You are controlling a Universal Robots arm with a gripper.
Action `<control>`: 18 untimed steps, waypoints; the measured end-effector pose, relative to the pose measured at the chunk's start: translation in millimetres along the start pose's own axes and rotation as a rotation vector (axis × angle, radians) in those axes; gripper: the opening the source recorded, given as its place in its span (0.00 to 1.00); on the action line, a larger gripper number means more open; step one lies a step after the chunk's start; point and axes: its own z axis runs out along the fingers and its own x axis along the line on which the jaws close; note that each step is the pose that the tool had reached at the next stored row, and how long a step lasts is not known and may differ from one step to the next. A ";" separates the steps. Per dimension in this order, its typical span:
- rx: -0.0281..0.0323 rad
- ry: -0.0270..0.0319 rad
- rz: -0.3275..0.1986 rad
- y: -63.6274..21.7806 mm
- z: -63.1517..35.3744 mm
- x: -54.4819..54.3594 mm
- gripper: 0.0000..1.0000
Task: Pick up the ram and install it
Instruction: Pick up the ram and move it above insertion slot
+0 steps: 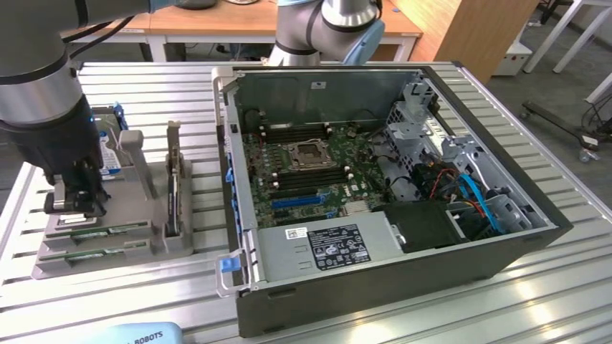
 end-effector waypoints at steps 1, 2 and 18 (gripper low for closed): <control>-0.0001 0.0000 0.000 0.0 -0.1 2.0 0.30; 0.0000 0.0001 0.000 0.0 -0.1 3.9 0.30; 0.0001 -0.0001 -0.001 -0.2 0.8 20.1 0.30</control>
